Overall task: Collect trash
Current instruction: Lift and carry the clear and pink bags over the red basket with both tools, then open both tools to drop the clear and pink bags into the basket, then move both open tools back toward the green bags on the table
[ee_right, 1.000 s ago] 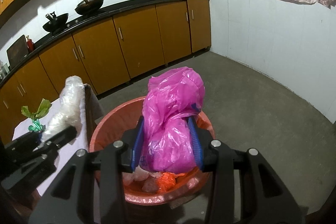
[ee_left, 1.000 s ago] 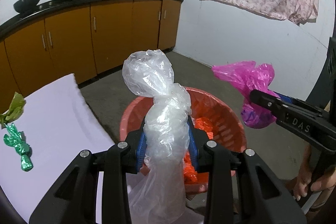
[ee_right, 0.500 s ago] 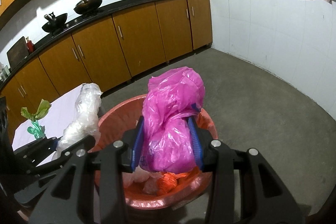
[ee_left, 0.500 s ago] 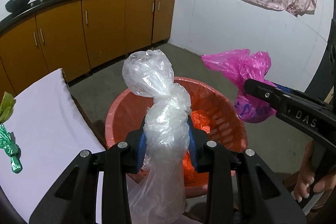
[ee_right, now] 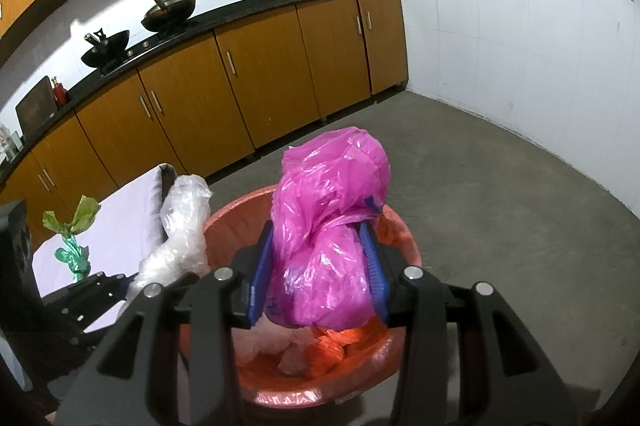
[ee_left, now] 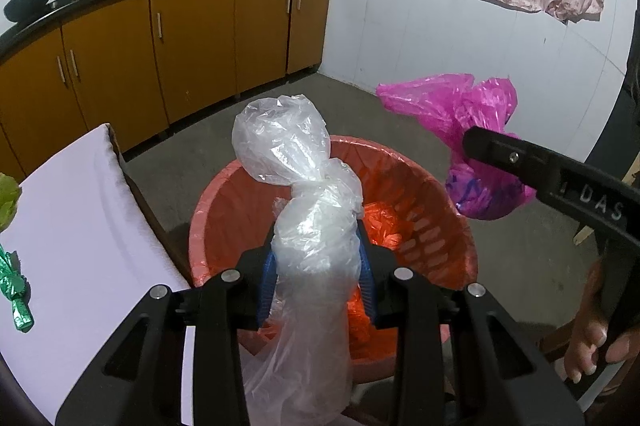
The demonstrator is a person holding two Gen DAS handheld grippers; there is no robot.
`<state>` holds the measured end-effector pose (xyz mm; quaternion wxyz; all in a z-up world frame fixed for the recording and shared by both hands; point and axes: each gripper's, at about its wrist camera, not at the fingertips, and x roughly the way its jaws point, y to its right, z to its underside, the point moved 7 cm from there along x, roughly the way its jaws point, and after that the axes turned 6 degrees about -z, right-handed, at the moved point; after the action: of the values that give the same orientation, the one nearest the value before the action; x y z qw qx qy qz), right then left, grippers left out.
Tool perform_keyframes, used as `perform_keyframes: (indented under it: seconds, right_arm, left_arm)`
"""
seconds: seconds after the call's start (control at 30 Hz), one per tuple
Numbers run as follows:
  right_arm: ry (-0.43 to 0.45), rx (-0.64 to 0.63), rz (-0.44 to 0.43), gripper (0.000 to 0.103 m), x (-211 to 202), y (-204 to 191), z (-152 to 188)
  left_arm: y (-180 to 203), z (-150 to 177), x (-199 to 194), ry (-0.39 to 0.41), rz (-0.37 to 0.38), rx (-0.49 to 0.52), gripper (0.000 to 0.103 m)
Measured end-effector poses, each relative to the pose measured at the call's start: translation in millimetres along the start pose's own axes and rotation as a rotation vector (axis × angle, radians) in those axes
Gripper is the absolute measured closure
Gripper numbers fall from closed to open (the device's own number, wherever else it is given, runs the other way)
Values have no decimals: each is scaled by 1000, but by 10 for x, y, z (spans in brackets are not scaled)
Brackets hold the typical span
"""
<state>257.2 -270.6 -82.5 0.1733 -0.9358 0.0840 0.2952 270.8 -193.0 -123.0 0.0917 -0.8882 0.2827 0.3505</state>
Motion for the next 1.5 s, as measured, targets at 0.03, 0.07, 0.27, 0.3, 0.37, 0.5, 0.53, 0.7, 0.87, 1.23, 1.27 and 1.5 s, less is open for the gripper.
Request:
perform_keyframes:
  seconds: [0.03,0.07,0.27,0.3,0.37,0.5,0.53,0.7,0.87,1.23,1.27,1.5]
  right_arm:
    - [3,9,-8,56,7,6,-2]
    - [4,14,-18,51,12,8,-5]
    - [7,33,-25,37,23,88,17]
    - [7,39,-24,36,19,108,14]
    - [10,53,-18,36,8,155,9]
    - [18,61,-5,36,-9,201,-16]
    - [19,59,-6,36,-11,182,-22]
    - [12,20,-39,36,24,-50,-2]
    - [-28,-60,-130,36,148,-616,110]
    - [-174,-272,-373,36,550,-2389,572]
    - [-193,-295,-393,36,605,-2583,644]
    - [-271,-402,-465,36,941,-3479,1002]
  left_arm:
    - [5,7,18,-4,6,1,58]
    - [11,14,41,-12,10,2,55]
    - [-13,94,119,-37,12,4,44]
    - [-46,108,122,-41,8,-4,44]
    - [-119,128,105,-42,-1,-24,44]
    - [-305,137,28,-30,-34,-65,44]
    - [-351,142,3,-26,-42,-76,43]
    - [-672,197,-222,17,-101,-138,37]
    - [-1195,373,-582,60,-212,-202,34]
    - [-2932,1114,-1495,76,-586,-406,28]
    - [-3116,1196,-1584,78,-617,-432,28]
    - [-3802,1484,-1905,88,-752,-491,21]
